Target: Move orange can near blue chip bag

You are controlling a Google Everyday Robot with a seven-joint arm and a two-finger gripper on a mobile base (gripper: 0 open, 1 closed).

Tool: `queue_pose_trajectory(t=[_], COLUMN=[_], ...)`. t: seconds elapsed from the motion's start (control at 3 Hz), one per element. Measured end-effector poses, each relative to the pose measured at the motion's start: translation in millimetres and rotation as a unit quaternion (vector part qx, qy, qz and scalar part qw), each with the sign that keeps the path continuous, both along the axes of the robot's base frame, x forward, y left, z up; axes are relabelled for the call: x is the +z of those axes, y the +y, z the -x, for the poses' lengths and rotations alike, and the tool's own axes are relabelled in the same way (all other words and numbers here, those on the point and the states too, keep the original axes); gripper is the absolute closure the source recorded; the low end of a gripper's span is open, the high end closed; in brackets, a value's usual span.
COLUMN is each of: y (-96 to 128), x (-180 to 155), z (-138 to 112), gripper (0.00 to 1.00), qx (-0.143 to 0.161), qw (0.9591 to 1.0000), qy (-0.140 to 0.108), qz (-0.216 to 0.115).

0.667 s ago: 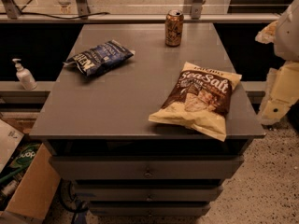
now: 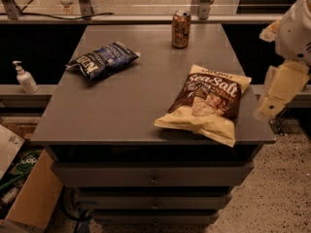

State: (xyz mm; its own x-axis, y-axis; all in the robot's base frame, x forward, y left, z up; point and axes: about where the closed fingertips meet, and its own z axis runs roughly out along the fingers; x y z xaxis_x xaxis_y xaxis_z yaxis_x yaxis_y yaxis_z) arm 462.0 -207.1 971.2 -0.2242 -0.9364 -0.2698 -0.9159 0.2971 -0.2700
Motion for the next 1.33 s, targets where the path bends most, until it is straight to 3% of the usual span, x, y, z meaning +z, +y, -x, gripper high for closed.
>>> queue_pose_trajectory(t=[0.33,0.67,1.0,1.33], y=[21.9,40.9,54.9,55.0], x=[-25.3,-49.1,-72.4,-72.2], z=[-39.0,-79.5,-125.3,-125.0], gripper=[0.0,0.0,0.0,0.0], qx=[-0.008,-0.023,-0.065,-0.064], qw=[0.9988,0.995,0.9845,0.9845], qy=[-0.014,-0.023,-0.012,-0.012], qz=[-0.047,-0.095,-0.163,-0.162])
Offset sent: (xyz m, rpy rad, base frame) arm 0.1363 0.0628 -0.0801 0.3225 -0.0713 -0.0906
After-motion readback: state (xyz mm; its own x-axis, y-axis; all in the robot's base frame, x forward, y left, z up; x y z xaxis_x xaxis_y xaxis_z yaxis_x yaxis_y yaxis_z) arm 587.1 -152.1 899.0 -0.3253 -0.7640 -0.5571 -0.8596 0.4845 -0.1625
